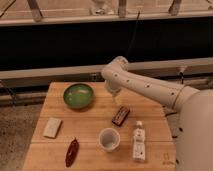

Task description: Push the ceramic bowl across the table

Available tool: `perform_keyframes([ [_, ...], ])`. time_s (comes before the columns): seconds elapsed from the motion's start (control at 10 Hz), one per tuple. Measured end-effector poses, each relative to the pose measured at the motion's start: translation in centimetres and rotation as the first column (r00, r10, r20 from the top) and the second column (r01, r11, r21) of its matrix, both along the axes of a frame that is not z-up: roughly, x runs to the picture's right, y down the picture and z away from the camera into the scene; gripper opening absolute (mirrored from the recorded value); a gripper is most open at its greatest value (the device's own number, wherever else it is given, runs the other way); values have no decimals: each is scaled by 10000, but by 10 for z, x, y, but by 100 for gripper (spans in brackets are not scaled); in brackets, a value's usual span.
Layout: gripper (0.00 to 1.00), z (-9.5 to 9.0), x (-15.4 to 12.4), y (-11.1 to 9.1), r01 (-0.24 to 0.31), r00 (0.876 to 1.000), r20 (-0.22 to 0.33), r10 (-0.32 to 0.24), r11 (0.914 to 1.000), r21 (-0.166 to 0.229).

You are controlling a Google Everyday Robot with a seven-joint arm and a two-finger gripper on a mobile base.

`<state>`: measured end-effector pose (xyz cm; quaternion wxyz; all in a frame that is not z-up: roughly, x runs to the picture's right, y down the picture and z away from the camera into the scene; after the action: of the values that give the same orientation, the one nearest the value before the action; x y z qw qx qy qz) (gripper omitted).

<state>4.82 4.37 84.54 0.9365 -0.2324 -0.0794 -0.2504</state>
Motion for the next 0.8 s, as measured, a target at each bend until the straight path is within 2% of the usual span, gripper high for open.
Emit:
perform_keyframes([
  [0.8,80,9,-5,4,234,9997,107,-232,9996,-163],
])
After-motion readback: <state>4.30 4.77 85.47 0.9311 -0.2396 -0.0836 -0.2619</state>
